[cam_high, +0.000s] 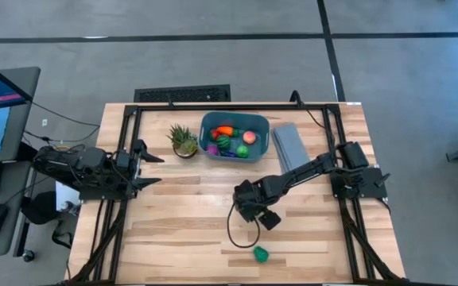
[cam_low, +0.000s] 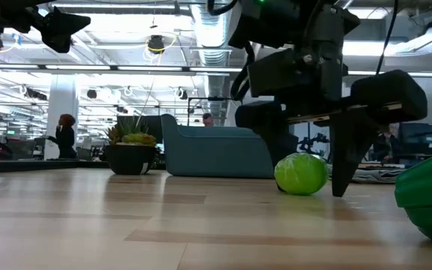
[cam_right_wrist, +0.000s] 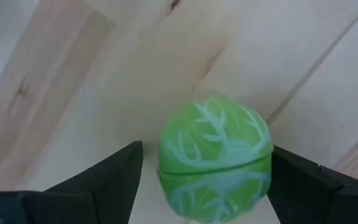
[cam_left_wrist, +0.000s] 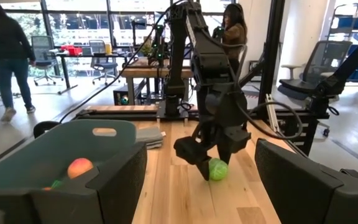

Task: Pick and placing Produce into tupperware
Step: Put the cabbage into the blue bin

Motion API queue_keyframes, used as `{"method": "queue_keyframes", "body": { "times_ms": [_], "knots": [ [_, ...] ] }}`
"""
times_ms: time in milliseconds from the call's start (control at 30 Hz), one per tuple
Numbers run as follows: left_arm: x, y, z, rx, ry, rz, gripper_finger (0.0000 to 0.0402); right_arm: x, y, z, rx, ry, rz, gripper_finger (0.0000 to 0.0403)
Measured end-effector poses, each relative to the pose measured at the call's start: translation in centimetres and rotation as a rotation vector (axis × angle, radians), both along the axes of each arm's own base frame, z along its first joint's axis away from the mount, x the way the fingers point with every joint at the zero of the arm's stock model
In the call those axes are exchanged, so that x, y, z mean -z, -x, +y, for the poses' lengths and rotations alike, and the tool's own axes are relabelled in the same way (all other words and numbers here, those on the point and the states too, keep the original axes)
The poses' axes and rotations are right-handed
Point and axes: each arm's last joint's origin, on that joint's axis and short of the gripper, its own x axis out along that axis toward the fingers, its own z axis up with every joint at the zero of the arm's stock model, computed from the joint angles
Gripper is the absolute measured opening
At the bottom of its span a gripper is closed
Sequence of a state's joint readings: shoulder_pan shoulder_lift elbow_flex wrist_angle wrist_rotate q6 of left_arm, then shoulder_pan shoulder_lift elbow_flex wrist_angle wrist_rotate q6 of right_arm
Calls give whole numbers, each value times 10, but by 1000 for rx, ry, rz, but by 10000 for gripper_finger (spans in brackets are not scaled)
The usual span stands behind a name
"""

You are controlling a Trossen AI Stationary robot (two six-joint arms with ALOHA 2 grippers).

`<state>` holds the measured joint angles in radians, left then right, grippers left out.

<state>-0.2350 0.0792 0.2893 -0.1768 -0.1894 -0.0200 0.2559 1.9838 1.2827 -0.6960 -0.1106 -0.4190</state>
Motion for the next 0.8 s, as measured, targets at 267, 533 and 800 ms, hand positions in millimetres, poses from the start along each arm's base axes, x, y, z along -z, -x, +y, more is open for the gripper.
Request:
{"method": "queue_keyframes", "body": {
  "times_ms": [267,533,800],
  "knots": [
    [0,0,0,-2,2,0,288,-1,-1,-6,20,3,5,320],
    [0,0,0,-4,3,0,288,-1,1,-6,31,-14,25,279],
    [0,0,0,-6,3,2,288,-1,1,-6,47,-19,28,263]
  ]
}}
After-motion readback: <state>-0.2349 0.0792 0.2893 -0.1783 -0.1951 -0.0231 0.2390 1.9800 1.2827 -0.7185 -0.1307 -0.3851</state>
